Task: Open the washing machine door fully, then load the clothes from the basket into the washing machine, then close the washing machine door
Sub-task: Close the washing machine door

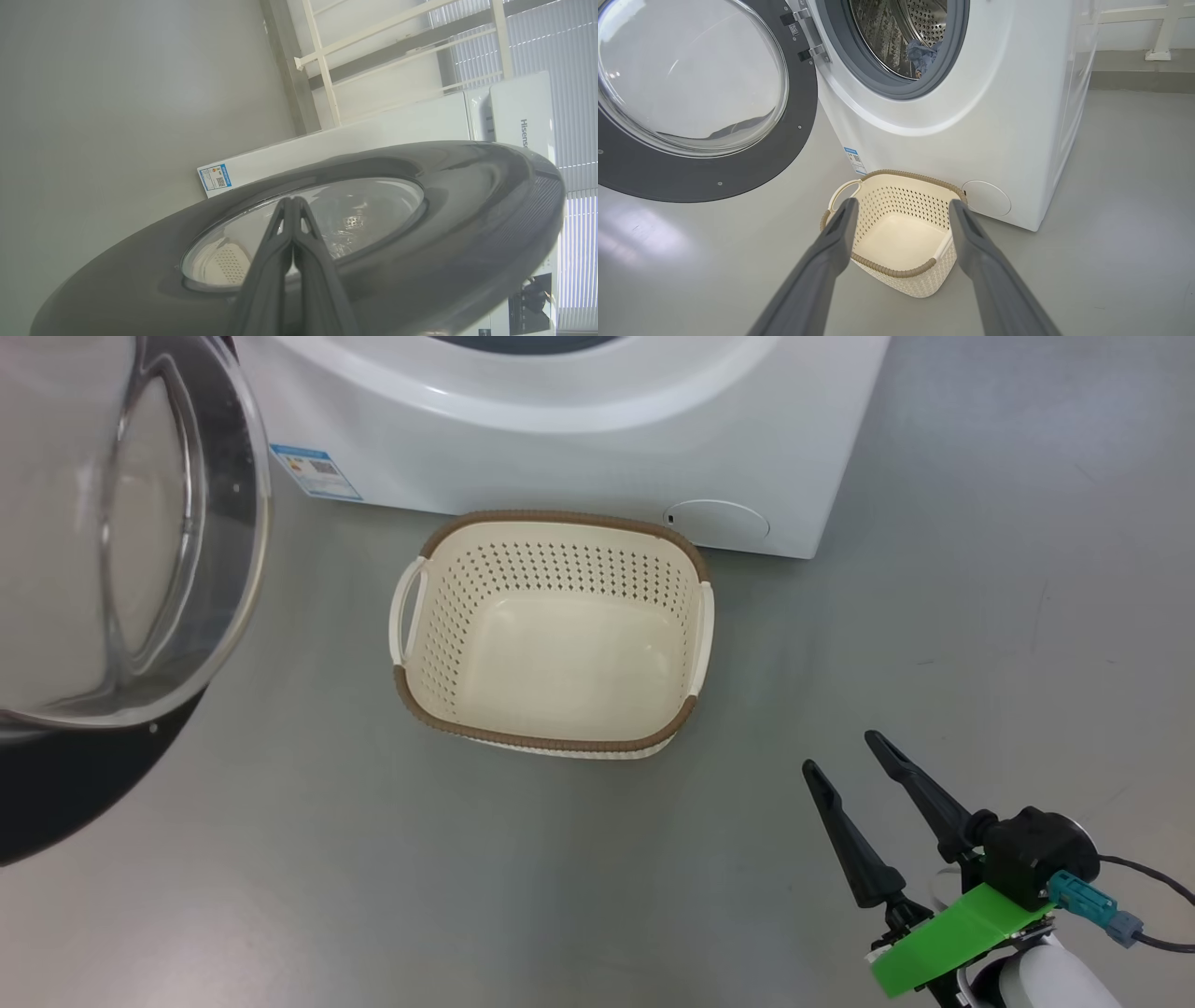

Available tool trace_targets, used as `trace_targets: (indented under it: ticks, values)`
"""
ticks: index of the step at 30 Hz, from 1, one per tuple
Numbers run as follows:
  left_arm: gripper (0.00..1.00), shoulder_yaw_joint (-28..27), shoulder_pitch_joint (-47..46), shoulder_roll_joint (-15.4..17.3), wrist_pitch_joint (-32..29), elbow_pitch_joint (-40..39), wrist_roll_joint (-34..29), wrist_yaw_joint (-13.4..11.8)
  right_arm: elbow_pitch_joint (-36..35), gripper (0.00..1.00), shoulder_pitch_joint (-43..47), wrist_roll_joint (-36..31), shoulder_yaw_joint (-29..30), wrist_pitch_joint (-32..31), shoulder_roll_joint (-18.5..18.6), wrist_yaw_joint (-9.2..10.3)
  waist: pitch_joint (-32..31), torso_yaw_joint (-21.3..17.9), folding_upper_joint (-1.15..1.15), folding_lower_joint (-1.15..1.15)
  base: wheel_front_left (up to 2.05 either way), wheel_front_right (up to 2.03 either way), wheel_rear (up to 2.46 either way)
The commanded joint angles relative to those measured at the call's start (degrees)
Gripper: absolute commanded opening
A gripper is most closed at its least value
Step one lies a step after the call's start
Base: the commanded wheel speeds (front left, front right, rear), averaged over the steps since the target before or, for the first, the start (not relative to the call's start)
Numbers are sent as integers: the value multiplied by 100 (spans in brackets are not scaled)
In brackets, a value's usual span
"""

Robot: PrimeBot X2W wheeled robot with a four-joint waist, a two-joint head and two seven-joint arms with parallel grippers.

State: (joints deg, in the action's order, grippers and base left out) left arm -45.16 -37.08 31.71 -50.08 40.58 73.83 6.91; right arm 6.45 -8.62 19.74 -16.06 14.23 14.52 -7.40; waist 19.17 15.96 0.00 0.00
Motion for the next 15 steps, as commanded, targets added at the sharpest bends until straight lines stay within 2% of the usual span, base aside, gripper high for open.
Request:
trace_targets:
  ticks: [1, 15]
  values:
    - [0, 5, 149, 276, -120, -244, 74, 57, -110, 100, -29, 12, -121, 62, -32, -9, -12, 5, 0, 0, 0, 0, 0]
    - [0, 156, 679, -428, -821, -1355, 558, 58, -11, 100, -74, 0, -119, 74, -191, -9, -173, -34, 0, 0, 0, 0, 0]
